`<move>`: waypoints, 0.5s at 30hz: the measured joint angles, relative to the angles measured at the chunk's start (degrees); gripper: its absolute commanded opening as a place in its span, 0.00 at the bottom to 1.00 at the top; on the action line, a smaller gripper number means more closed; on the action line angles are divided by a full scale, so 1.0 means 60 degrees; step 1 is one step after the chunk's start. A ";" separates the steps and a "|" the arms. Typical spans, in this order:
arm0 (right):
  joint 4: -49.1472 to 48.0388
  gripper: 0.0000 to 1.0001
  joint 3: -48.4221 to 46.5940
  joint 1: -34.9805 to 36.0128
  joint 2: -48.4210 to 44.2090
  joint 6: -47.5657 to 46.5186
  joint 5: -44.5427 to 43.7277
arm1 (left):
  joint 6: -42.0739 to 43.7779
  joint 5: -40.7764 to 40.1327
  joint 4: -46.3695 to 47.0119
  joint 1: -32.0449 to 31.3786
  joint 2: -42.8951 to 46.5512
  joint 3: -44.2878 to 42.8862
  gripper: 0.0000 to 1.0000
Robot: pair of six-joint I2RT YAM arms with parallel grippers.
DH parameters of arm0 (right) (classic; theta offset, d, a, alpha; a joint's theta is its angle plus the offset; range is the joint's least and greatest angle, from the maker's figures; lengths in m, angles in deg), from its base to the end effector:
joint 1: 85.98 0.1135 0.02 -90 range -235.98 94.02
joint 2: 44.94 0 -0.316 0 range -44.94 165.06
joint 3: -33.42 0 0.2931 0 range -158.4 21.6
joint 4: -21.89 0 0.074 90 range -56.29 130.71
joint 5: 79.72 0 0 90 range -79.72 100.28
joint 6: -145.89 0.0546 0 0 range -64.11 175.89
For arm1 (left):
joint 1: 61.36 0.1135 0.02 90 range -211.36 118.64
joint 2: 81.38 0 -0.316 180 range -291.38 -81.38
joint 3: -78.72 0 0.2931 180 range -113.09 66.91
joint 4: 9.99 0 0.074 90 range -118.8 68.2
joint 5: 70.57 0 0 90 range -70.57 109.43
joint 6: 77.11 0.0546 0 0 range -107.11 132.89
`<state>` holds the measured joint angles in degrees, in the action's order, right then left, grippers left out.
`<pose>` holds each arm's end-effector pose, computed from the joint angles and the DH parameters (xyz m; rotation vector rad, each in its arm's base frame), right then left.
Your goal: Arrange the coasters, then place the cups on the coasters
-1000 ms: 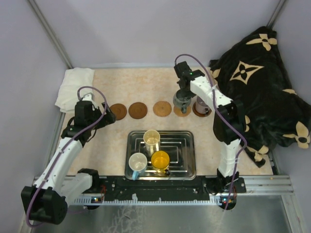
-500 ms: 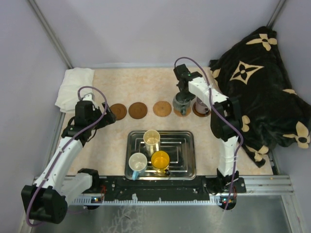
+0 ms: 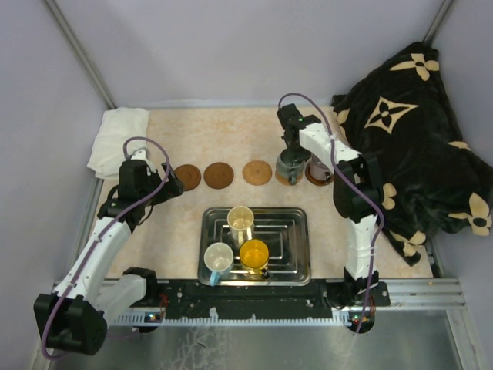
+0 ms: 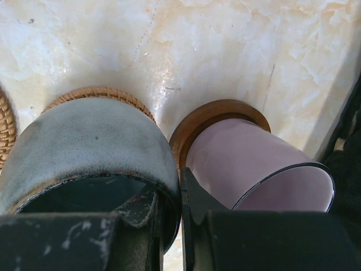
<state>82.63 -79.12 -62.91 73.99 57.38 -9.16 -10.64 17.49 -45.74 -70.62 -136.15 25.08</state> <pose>0.4790 0.1843 0.2418 -0.4079 2.6335 -0.3312 0.2308 -0.0358 0.2887 -0.2955 2.2086 -0.2782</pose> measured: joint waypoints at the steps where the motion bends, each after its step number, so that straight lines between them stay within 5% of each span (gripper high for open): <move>1: -0.0011 0.00 0.0040 -0.0007 0.0011 0.0007 -0.0004 | 0.0004 0.0000 0.0000 0.0000 0.0000 0.0000 1.00; 15: -0.0022 0.00 0.0044 -0.0018 0.0138 0.0007 -0.0124 | 0.0007 -0.0004 0.0000 0.0000 0.0000 0.0000 1.00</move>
<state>82.50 -78.86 -63.02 74.82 57.43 -9.90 -10.59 17.47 -45.74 -70.62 -136.15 25.08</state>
